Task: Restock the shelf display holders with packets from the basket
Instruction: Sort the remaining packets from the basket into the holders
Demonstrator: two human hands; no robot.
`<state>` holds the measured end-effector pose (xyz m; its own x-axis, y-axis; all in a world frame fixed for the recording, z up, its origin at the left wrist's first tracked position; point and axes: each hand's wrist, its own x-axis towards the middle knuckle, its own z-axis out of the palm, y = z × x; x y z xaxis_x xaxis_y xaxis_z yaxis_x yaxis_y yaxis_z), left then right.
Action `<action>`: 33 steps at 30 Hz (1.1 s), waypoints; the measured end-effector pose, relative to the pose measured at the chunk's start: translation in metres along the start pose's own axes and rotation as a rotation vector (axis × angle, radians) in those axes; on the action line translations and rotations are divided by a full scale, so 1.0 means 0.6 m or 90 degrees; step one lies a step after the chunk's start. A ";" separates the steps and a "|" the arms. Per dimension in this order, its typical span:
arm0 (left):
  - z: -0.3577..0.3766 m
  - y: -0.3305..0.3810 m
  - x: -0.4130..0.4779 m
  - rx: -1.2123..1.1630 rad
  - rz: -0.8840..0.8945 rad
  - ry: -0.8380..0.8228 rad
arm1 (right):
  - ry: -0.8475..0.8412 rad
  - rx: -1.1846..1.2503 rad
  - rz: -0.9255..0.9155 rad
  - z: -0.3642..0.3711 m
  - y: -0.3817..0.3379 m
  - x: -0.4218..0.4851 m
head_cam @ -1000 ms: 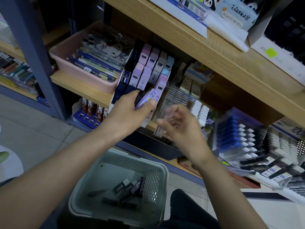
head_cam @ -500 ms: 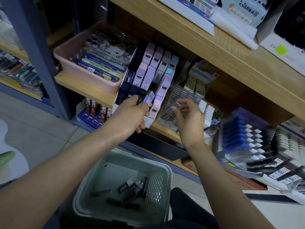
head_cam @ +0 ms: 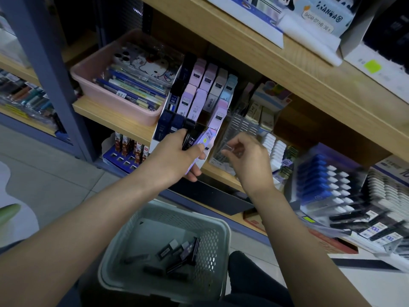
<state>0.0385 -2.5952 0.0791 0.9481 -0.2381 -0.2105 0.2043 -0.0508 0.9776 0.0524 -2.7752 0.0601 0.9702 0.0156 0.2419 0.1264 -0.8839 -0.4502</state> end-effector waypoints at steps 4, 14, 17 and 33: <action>-0.001 0.000 -0.001 0.008 0.005 -0.007 | 0.016 -0.031 -0.002 0.010 -0.009 0.001; -0.005 0.001 -0.009 0.072 0.015 -0.024 | 0.038 0.182 0.082 -0.016 -0.043 -0.018; -0.005 0.005 -0.010 0.084 0.035 -0.026 | -0.077 0.400 0.156 -0.040 -0.072 -0.027; -0.004 0.035 -0.018 -0.140 -0.097 -0.061 | -0.010 0.557 0.032 -0.088 -0.083 -0.048</action>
<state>0.0331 -2.5911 0.1018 0.8773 -0.3347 -0.3441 0.4009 0.1165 0.9087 0.0073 -2.7565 0.1211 0.9807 -0.0019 0.1956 0.1909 -0.2089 -0.9591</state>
